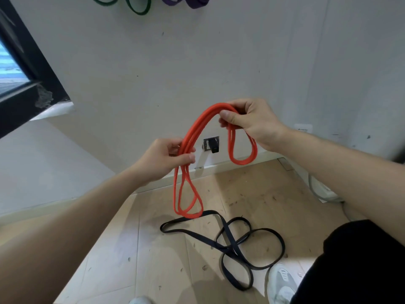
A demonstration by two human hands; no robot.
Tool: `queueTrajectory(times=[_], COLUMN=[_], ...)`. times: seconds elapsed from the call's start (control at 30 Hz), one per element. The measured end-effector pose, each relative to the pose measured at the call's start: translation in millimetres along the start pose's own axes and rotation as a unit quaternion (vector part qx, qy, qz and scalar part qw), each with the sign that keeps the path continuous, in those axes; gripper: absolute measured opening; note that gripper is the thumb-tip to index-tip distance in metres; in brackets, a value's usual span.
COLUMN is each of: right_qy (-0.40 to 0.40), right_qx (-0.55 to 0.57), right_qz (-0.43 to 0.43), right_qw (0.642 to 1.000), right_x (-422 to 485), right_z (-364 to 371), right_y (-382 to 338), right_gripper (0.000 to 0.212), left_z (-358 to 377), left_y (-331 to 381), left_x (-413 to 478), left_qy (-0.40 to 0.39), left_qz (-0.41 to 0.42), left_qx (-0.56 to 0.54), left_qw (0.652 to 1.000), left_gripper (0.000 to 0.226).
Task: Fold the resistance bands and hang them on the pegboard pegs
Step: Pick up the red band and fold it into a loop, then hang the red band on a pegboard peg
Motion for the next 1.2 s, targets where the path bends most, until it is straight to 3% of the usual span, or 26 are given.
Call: queueTrajectory(times=[0.1,0.27,0.4,0.5,0.63,0.83,0.97,1.07,1.2], right_qy=[-0.030,-0.193,-0.256,-0.230,-0.162,-0.130,-0.104,-0.068,-0.016], right_qx=[-0.039,-0.172,-0.132,-0.048,0.011,0.013,-0.022,-0.058,-0.098], right_qz=[0.045,0.093,0.088,0.069,0.039,0.039,0.002,-0.032,-0.070], right_qw=[0.998,0.961,0.953,0.970,0.986,0.991,0.994,0.995,0.993], right_x=[1.2,-5.2,-7.8,-7.6,-6.1,-2.2,3.0,14.4,47.2], right_z=[-16.1,-13.6,5.2,20.3,31.3,36.0,25.1,11.1,-18.8], right_y=[12.9,31.4,34.4,23.5,9.8,-8.9,-36.2,-61.3,-98.9], right_gripper=[0.021,0.011,0.018,0.029,0.025,0.026,0.034,0.031,0.024], left_z=[-6.8,-9.8,-1.5,5.2,4.7,-3.8,-12.7,-18.9,-39.9], left_y=[5.7,15.7,24.3,30.2,33.9,41.2,55.0,70.3,110.3], left_x=[0.2,1.3,1.5,2.3,2.0,4.4,6.7,13.5,33.1], left_qy=[0.041,0.077,0.063,0.059,0.075,0.143,0.189,0.193,0.157], left_qz=[0.002,0.031,0.045,0.059,0.056,0.040,0.048,0.064,0.095], left_qx=[-0.057,-0.108,-0.103,-0.082,-0.108,-0.218,-0.286,-0.286,-0.219], left_qw=[0.998,0.991,0.992,0.993,0.990,0.965,0.938,0.936,0.958], left_gripper=[0.018,0.008,0.006,0.007,0.016,0.013,0.027,0.024,0.024])
Point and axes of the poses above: each hand's wrist, its own x-axis towards the middle knuckle, its own z-axis out of the palm, y = z × x, the point moved 1 cm from there along x, towards the middle knuckle, and after that the axes turned 8 degrees about -x, right-handed, at the moved point
